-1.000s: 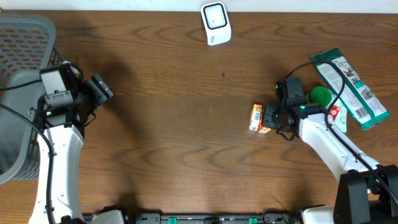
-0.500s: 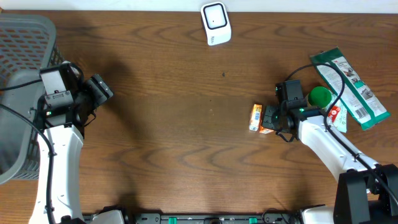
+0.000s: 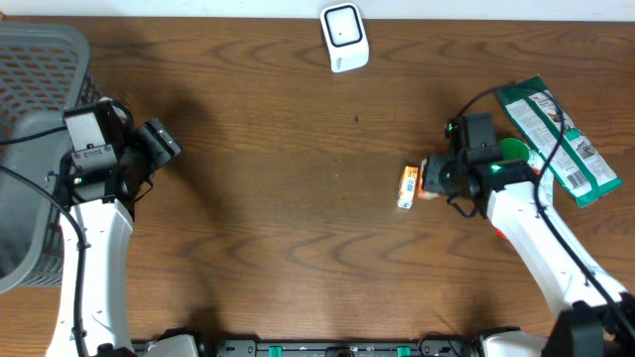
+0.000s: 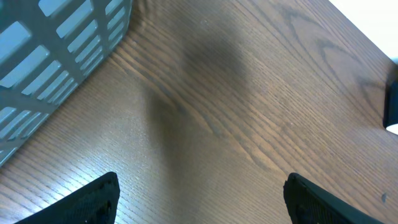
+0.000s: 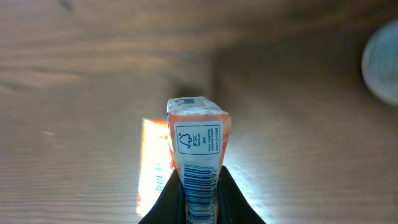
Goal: Scan the item barcode
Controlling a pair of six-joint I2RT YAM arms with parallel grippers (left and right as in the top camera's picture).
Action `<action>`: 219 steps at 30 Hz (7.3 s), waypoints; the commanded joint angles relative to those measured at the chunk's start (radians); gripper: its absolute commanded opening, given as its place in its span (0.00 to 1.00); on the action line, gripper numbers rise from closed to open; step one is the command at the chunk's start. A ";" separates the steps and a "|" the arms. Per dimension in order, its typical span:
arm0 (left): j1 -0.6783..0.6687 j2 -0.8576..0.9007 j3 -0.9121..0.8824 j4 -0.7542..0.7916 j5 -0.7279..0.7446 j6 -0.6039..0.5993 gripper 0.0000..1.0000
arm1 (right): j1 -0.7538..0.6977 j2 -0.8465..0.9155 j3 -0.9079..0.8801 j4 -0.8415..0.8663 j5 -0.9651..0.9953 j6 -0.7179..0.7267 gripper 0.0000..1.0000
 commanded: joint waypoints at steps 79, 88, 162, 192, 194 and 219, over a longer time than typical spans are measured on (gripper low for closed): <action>0.004 0.005 -0.003 -0.002 -0.006 0.006 0.85 | 0.294 0.310 0.056 0.294 -0.163 0.201 0.28; 0.004 0.005 -0.003 -0.002 -0.006 0.006 0.85 | 0.320 0.419 0.056 0.320 -0.170 0.251 0.20; 0.004 0.005 -0.003 -0.002 -0.006 0.006 0.85 | 0.317 0.117 0.634 -0.467 0.236 -0.050 0.01; 0.004 0.005 -0.003 -0.002 -0.006 0.006 0.85 | 0.428 0.868 1.629 -0.597 0.902 -0.419 0.01; 0.004 0.005 -0.003 -0.002 -0.006 0.006 0.85 | 0.421 0.880 1.629 -0.621 0.766 -0.387 0.15; 0.004 0.005 -0.003 -0.002 -0.006 0.006 0.85 | -0.214 0.943 1.619 -0.745 -0.149 -0.108 0.73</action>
